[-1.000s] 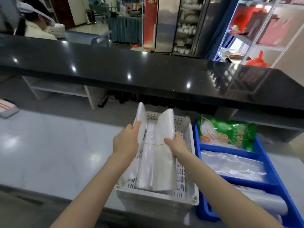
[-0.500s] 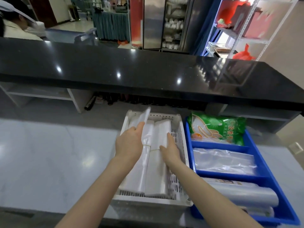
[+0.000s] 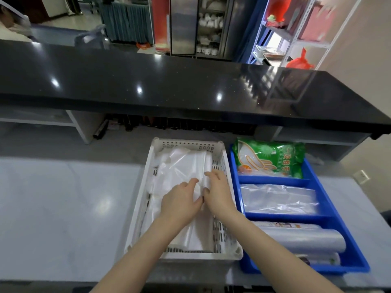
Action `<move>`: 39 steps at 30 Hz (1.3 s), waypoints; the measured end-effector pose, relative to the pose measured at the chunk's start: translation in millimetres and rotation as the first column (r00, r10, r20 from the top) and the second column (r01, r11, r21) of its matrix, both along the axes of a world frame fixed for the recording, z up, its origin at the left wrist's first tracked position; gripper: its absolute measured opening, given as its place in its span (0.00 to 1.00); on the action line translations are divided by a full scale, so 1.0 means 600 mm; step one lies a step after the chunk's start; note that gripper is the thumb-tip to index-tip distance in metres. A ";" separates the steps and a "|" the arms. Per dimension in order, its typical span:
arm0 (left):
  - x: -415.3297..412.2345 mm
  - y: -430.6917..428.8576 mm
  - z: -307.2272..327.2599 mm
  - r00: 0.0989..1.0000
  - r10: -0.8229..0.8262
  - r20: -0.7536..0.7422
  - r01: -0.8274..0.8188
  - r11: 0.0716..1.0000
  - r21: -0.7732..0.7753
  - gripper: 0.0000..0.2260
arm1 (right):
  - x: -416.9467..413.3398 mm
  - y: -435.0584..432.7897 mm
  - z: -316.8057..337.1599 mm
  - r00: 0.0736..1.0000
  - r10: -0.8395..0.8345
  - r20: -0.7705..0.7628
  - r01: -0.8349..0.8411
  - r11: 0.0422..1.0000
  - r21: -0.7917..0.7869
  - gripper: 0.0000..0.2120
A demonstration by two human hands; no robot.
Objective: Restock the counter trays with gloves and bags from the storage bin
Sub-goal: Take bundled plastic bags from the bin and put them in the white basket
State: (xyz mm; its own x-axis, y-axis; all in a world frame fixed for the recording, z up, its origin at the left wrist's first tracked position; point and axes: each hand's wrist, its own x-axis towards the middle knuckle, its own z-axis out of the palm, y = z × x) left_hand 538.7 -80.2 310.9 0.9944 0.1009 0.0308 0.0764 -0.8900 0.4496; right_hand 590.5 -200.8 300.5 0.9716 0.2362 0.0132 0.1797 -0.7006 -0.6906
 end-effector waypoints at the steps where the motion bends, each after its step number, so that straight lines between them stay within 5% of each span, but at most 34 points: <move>1: 0.002 0.007 -0.005 0.999 0.026 0.047 -0.028 0.999 0.047 0.21 | -0.001 0.001 -0.001 0.998 0.064 -0.004 -0.064 0.996 -0.063 0.24; 9: -0.022 0.042 -0.063 0.983 0.160 -0.085 -0.151 0.983 0.107 0.27 | -0.011 -0.002 -0.024 0.981 0.185 -0.048 -0.191 0.935 -0.299 0.25; 16: -0.015 0.009 -0.066 0.973 0.196 -0.122 -0.202 0.979 -0.037 0.30 | 0.017 0.004 0.002 0.981 0.141 -0.132 -0.177 0.928 -0.326 0.30; 25: -0.023 -0.006 -0.062 0.972 0.175 -0.157 -0.179 0.984 -0.007 0.28 | -0.010 -0.008 -0.012 0.983 0.174 -0.056 -0.183 0.924 -0.336 0.26; 28: -0.044 0.007 -0.040 0.978 0.178 -0.109 -0.179 0.984 -0.006 0.26 | -0.009 -0.004 0.002 0.981 0.193 -0.012 -0.186 0.924 -0.333 0.27; 31: -0.093 0.017 -0.013 0.965 0.243 0.094 -0.236 0.968 -0.084 0.19 | -0.024 0.007 0.026 0.952 0.299 0.072 -0.270 0.925 -0.268 0.24; 35: -0.205 0.019 0.008 0.780 0.477 0.404 -0.448 0.878 -0.172 0.10 | -0.094 0.040 0.061 0.808 0.573 0.141 -0.558 0.819 -0.132 0.20; 39: -0.366 0.019 -0.017 0.531 0.722 0.443 -0.676 0.676 -0.293 0.09 | -0.202 0.092 0.082 0.596 0.778 0.198 -0.780 0.620 -0.086 0.17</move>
